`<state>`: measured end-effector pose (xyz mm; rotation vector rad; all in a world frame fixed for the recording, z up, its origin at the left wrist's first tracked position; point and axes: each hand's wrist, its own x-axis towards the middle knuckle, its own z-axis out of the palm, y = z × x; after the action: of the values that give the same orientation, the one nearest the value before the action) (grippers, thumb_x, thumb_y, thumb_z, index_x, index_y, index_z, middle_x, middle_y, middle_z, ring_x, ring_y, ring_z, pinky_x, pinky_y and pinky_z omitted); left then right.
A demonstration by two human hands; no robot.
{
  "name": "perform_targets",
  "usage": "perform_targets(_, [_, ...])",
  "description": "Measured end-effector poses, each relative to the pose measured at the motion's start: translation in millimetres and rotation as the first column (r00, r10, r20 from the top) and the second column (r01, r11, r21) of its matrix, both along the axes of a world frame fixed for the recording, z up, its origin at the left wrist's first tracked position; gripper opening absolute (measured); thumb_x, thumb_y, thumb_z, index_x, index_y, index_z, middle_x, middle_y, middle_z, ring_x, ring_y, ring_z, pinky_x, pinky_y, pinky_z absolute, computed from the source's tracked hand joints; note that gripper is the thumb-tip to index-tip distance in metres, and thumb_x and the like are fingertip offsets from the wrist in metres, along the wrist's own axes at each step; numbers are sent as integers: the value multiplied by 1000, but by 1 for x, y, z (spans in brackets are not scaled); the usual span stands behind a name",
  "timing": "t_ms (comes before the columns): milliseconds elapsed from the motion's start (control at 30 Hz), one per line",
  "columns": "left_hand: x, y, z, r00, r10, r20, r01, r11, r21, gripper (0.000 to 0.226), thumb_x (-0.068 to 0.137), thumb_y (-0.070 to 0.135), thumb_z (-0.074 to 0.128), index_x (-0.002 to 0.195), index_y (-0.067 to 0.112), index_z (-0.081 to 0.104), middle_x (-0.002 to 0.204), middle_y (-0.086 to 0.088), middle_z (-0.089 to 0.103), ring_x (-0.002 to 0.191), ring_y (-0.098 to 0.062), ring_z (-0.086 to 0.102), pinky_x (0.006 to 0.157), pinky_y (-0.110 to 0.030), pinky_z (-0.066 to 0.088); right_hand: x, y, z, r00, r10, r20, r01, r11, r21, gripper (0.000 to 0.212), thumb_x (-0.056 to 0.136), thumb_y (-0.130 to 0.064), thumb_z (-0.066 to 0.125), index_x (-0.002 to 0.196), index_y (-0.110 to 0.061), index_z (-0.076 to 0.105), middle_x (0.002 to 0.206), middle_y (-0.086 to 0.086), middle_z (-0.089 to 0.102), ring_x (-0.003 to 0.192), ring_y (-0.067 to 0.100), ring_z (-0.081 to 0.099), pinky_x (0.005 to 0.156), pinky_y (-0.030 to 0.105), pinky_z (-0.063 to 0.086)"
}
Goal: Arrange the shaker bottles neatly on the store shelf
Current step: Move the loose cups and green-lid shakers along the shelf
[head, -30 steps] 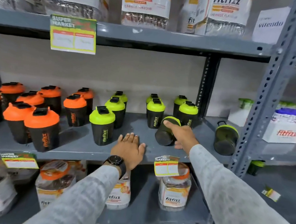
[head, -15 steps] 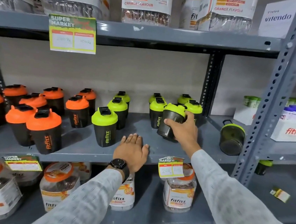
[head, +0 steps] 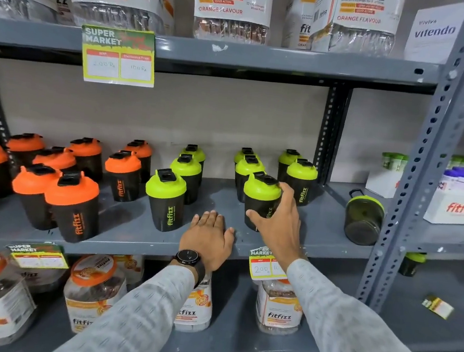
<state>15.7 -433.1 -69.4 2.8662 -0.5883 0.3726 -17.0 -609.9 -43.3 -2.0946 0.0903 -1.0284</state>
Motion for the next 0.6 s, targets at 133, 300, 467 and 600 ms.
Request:
perform_targets(133, [1,1,0,1000,1,1,-1,1000,2,69,102,50,13,156,11,29,165,-10,28,154,-25,22,127,-43,10,-2,-2,-2,999,26,-43,-24,999,40,95,70,-53,87,144,-35,30,140,2,55,120,23,58,94,39,51])
perform_targets(300, [1,1,-1,1000,2,3,-2,1000,-5,67,103,49,15,156,11,31,165,-11,29,153,-25,22,126,-42,10,-13,-28,14,1000,-6,20,4,997,81,81,85,-61,72,149,-26,38,134,-1,54,115,15,58,93,37,52])
perform_targets(467, [-1,0,0,1000,2,7,-2,1000,2,67,103,47,15,156,10,31,164,-11,30,153,-25,23,127,-42,11,-17,-87,57,915,-390,-99,351,894,-277,53,92,-28,69,135,-3,50,128,22,53,114,44,55,92,46,46])
perform_targets(600, [-2,0,1,1000,5,12,-6,1000,12,66,103,46,16,156,9,31,164,-12,31,153,-25,24,126,-42,12,-25,-122,82,722,-567,-396,405,810,-423,57,97,-34,65,134,5,45,134,32,48,122,51,49,96,53,46])
